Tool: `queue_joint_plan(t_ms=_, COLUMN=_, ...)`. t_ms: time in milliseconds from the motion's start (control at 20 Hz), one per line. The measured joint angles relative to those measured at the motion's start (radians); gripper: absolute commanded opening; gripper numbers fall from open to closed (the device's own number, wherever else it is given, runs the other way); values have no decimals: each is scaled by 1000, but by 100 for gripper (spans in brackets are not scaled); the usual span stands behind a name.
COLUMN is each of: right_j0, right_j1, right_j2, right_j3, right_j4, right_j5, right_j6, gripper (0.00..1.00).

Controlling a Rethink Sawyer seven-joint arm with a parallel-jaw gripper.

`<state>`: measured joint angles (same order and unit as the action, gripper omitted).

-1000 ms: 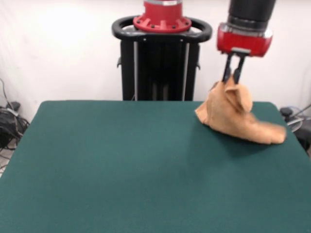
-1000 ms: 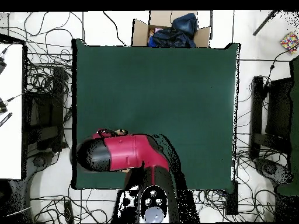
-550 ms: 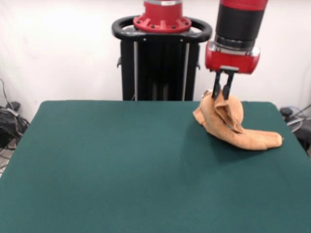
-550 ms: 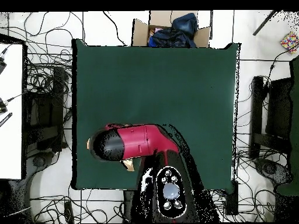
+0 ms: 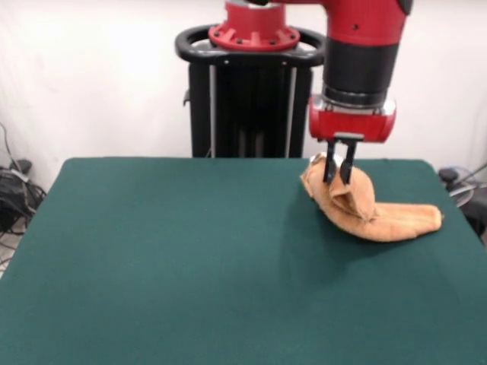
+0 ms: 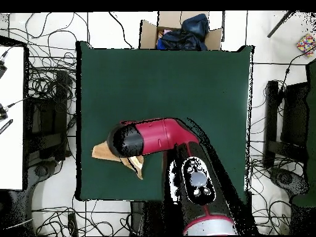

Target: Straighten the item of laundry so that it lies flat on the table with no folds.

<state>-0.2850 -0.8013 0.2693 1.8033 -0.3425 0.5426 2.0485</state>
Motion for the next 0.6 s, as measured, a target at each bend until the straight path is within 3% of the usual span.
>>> queue_joint_plan(t_ms=350, right_j0=-85, right_j1=31, right_j2=73, right_j3=-59, right_j4=-48, right_j5=34, right_j6=-5, gripper=0)
queue_joint_plan(t_ms=600, right_j0=-134, right_j1=53, right_j2=125, right_j3=-124, right_j4=-80, right_j5=115, right_j6=-75, gripper=0)
